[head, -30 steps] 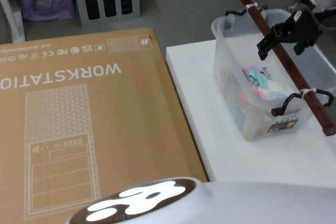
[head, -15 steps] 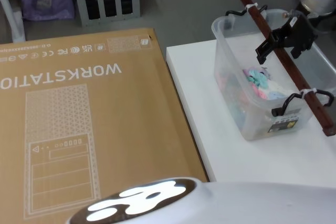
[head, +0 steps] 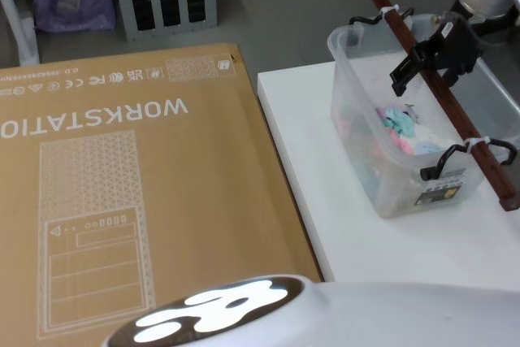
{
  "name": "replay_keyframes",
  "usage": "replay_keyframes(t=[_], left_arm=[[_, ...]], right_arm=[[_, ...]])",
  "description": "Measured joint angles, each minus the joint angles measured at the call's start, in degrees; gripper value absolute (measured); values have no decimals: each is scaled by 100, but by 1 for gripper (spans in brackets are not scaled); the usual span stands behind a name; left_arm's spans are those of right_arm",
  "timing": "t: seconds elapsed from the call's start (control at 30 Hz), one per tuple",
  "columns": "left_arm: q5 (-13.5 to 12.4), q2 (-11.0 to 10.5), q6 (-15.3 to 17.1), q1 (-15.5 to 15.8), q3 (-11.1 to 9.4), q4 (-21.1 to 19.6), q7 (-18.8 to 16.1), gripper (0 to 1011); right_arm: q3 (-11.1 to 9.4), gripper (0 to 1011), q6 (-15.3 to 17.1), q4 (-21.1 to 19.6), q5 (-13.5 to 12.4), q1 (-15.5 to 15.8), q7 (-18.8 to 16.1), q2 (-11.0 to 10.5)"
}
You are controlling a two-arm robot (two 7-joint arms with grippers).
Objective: Use one hand to grasp the basket and place it at the designated location.
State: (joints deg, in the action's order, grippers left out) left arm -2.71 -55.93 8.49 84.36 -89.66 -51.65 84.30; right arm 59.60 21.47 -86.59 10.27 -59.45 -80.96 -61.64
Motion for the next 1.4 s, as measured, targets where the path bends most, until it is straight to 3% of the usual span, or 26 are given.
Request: replay_keyframes(t=[0.13, 0.67, 0.77, 1.4], left_arm=[[-1, 0, 0, 0, 0, 1, 0, 0], [0, 0, 0, 0, 0, 0, 0, 0], [0, 0, 0, 0, 0, 0, 0, 0], [0, 0, 0, 0, 0, 0, 0, 0]], right_arm=[[-17, 1001, -125, 105, -13, 0, -65, 69], [-11, 1000, -67, 54, -15, -4, -42, 33], [-9, 961, -59, 49, -17, -5, -38, 30], [-4, 381, -41, 33, -17, -4, -26, 19]])
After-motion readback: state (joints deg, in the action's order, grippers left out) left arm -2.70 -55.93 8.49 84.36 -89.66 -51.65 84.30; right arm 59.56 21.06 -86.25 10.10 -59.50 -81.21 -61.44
